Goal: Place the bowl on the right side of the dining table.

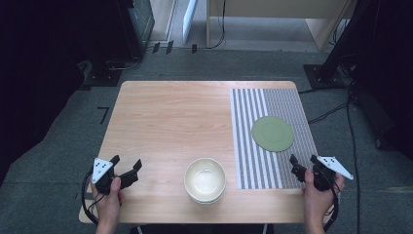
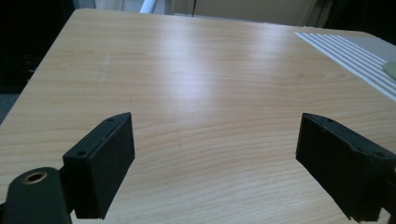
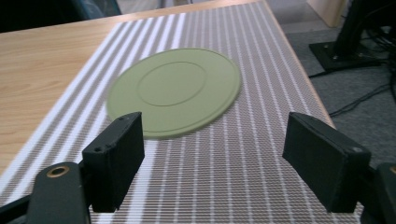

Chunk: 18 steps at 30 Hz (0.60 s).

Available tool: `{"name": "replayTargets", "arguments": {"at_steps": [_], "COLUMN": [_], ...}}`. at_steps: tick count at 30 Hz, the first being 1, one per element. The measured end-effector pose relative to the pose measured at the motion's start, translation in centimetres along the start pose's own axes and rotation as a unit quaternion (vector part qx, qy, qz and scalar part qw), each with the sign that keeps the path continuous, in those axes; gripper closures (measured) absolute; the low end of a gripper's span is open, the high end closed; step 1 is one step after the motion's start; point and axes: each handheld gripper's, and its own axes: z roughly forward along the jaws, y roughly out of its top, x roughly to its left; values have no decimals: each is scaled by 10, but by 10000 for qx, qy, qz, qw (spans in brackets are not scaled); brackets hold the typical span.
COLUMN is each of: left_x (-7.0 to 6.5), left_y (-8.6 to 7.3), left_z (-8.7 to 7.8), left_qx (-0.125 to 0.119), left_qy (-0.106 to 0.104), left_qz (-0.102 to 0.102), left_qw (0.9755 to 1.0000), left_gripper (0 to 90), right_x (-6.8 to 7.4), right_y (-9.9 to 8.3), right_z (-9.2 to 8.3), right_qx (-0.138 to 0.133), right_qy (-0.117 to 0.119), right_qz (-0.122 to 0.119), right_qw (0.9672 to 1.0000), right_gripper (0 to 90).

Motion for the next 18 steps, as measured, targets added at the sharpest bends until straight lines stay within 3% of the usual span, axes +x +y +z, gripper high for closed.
{"name": "replayTargets", "arguments": {"at_steps": [9, 18], "left_x": [-25, -44], "left_y": [12, 17], "left_z": [-2, -3], "left_qx": [-110, -140], "left_qy": [-327, -515], "left_qz": [148, 271], "left_qw": [9993, 9982], "left_gripper": [116, 116], "right_x": [20, 34], "right_y": [11, 18], "right_z": [-7, -13], "right_qx": [-165, -293], "right_qy": [272, 404], "right_qz": [-90, -194], "right_qw": [9995, 9986], "right_gripper": [207, 206]}}
